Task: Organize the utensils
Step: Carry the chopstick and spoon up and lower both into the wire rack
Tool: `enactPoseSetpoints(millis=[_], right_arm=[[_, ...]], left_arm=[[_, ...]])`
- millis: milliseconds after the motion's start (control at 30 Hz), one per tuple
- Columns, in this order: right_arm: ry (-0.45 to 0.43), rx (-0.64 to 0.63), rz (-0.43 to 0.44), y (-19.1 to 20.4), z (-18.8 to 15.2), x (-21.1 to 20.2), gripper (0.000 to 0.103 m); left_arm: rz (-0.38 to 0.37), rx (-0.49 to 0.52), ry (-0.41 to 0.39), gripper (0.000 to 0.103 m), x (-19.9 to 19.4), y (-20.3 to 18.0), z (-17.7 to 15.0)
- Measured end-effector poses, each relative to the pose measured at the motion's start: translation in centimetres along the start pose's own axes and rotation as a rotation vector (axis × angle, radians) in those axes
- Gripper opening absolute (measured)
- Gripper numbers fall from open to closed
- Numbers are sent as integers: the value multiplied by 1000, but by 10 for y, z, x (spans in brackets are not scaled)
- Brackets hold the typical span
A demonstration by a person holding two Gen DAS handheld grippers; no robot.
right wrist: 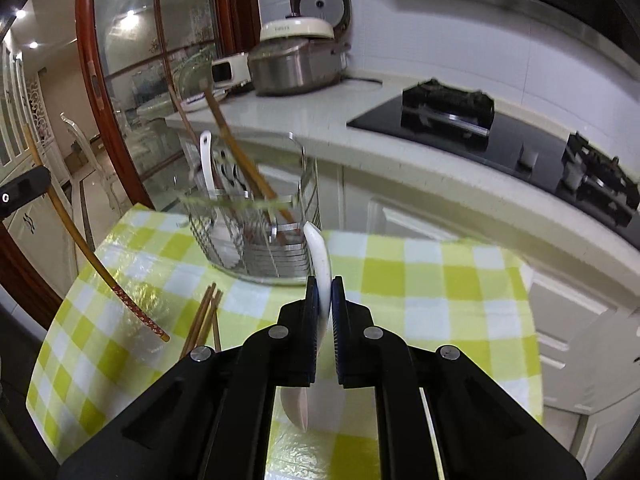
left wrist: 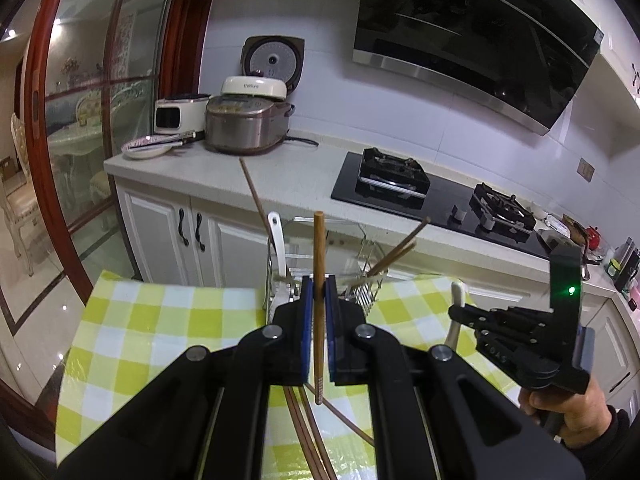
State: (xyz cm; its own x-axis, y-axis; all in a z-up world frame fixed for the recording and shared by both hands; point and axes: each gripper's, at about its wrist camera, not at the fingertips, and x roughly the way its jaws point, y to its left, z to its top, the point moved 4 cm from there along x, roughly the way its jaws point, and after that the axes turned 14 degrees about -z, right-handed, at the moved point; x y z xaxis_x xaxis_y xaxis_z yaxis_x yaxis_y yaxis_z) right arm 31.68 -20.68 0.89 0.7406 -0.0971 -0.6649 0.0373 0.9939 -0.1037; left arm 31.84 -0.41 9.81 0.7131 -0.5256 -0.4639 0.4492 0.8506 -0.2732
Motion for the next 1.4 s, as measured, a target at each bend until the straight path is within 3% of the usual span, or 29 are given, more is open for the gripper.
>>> enactPoseSetpoints(millis=[433,700,1067,1400], right_arm=[[-155,43,-44,-18,98,-25,9],[-205,50,-51,-11,148,-14,9],[-206,55,-51,11,172,22,9],[-195,65,-5,24,172,46,9]], left_arm=[[12,53,-87,6,-7,-11,60],[16,67,-118,6,4,-10,90],[36,55,-144,6,37,9,113],[47,-13,-157,6,67,43,106]])
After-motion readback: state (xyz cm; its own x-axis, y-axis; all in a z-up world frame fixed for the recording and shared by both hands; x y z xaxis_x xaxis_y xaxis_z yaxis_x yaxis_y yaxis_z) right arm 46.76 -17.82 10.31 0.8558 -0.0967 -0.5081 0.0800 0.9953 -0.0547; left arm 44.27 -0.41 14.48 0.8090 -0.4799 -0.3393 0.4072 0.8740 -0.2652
